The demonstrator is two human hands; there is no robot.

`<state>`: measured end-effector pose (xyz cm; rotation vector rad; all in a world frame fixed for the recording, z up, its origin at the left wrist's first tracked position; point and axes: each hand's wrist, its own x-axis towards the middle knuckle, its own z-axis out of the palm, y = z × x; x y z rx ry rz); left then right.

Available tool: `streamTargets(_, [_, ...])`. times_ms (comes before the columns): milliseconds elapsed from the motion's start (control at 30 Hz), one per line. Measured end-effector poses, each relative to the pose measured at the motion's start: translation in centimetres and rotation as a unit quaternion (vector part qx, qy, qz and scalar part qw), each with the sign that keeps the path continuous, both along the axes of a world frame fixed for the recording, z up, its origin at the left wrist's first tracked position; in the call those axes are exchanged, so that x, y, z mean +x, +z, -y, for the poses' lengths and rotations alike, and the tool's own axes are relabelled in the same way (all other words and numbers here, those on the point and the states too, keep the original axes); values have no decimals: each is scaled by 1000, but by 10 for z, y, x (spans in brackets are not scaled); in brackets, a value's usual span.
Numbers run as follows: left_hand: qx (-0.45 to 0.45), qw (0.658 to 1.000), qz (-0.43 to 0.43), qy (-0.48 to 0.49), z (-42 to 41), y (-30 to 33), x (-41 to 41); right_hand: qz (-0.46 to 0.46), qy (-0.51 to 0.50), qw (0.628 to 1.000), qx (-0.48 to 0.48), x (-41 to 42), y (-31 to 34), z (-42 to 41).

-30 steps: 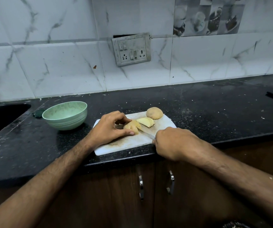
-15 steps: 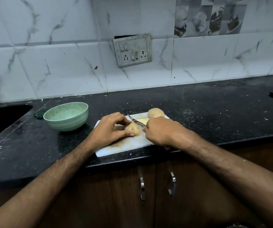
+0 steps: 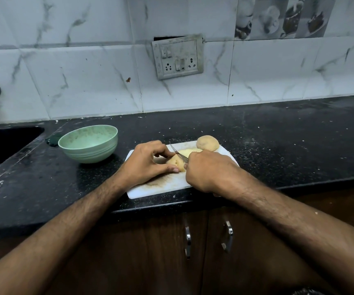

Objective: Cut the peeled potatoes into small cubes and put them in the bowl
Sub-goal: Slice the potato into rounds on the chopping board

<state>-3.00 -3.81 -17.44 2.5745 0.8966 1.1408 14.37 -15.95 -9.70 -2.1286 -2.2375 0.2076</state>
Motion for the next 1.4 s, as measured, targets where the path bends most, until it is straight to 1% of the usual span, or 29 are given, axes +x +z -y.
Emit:
streamTargets(233, [8,1000,-3,-4,2,0,1,25,5,1000,-16,-11,-14,-21])
streamTargets(433, [8,1000,-24,5,4,1,1,35,4,999,-23,-12,-15,-26])
streamTargets(600, [-11,999,-27,34,10,2,3,16,12,1000,-18,-8,-9,-18])
streamTargets(800, [-8,997,-28,75,15,-1,9,3,16,999,-32,-4,-8,-1])
streamTargets(967, [-17,996,-32,86,17,0,9,15,20,999,-26,14,-22,20])
streamTargets(1200, [-41,995,-13,95,18,1,10,24,25,999,-24,21,-19,29])
streamTargets(1267, [-43,994,-11,95,18,1,10,35,21,999,-19,25,-16,29])
streamTargets(1367, [-44,994,-13,96,16,1,8,80,11,997,-1,37,-15,25])
streamTargets(1400, [-43,995,-17,92,16,2,8,80,5,997,-3,42,-15,21])
